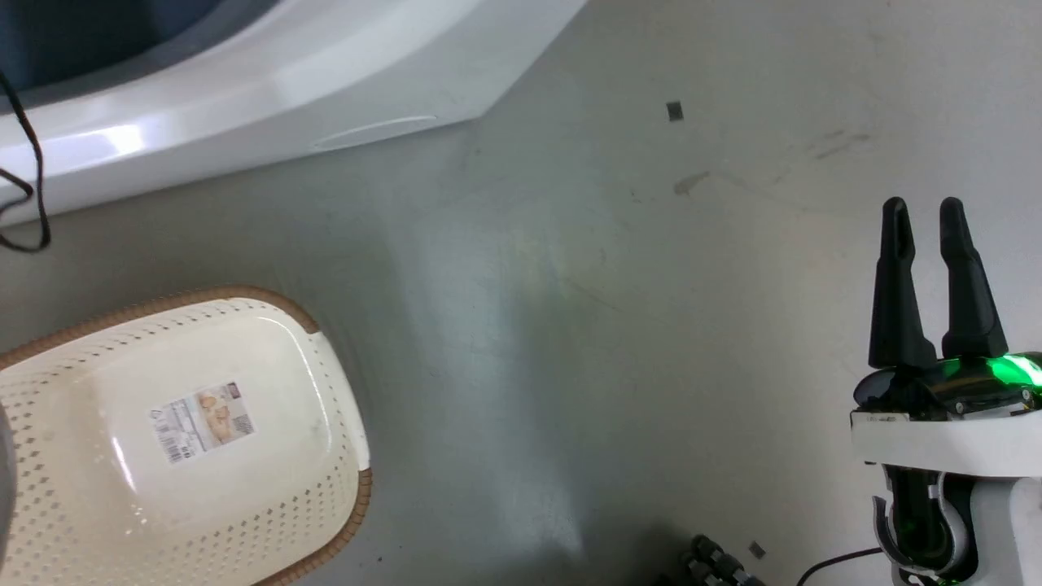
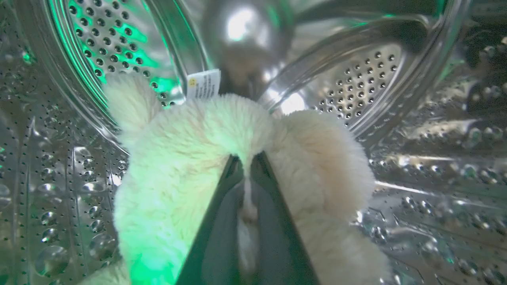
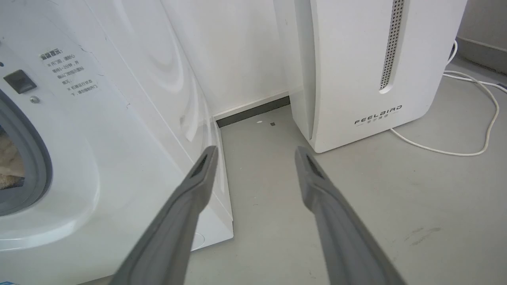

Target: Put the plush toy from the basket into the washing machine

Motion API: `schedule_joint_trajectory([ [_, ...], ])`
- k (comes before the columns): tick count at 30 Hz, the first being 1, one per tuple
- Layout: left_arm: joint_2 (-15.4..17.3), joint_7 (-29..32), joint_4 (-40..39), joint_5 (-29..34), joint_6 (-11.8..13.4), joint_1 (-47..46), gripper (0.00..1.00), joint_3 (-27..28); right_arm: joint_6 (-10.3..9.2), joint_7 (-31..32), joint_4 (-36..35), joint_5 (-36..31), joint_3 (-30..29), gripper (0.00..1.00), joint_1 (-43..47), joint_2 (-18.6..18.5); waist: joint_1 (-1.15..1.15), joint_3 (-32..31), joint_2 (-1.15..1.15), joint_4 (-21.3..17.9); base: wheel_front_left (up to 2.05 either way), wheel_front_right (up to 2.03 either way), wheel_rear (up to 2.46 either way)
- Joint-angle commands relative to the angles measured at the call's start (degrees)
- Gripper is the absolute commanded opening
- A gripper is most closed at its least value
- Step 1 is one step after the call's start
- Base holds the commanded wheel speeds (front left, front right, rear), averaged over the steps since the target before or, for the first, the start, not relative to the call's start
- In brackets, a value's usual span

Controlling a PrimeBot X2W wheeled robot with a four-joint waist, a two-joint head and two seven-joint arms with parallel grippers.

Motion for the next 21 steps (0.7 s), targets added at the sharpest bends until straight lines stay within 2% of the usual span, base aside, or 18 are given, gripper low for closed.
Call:
schedule_joint_trajectory([
  [1,0.43,-0.35,-0.16,0.29,0.43,-1.90,0.00,0.32,-0.04,-0.25,-0.32,0.17,0.37,1.00,-1.09,-0.01,-0.01,1.36,0.00,-0.91,0.00,0.00,0.00],
  [5,0.59,-0.35,0.39,0.80,0.84,-2.72,0.00,0.24,-0.04,-0.25,-0.32,0.07,0.59,1.00,-1.22,-0.01,-0.01,1.61,0.00,-0.85,0.00,0.00,0.00],
  [6,0.56,-0.35,0.37,1.07,1.12,-2.75,0.95,0.16,-0.04,-0.25,-0.30,0.02,0.57,1.00,-1.26,-0.01,-0.01,1.63,0.00,-0.71,0.00,0.00,0.00],
  [7,0.50,-0.35,0.31,1.42,1.19,-2.67,1.00,-0.07,-0.04,-0.25,-0.27,-0.22,0.67,1.00,-1.33,-0.01,-0.01,1.58,0.00,-0.54,0.00,0.00,0.00],
  [14,-1.25,-0.35,0.31,2.25,0.90,0.62,1.00,-0.79,-0.04,-0.25,-0.19,-2.39,0.87,1.00,-1.47,-0.01,-0.01,-0.71,0.00,1.23,0.00,0.00,0.00],
  [21,-3.74,-0.35,-2.34,1.50,1.34,8.71,1.00,0.88,-0.04,-0.25,0.40,-4.09,0.77,1.00,-0.99,-0.01,-0.01,-5.38,0.00,3.62,0.00,0.00,0.00],
])
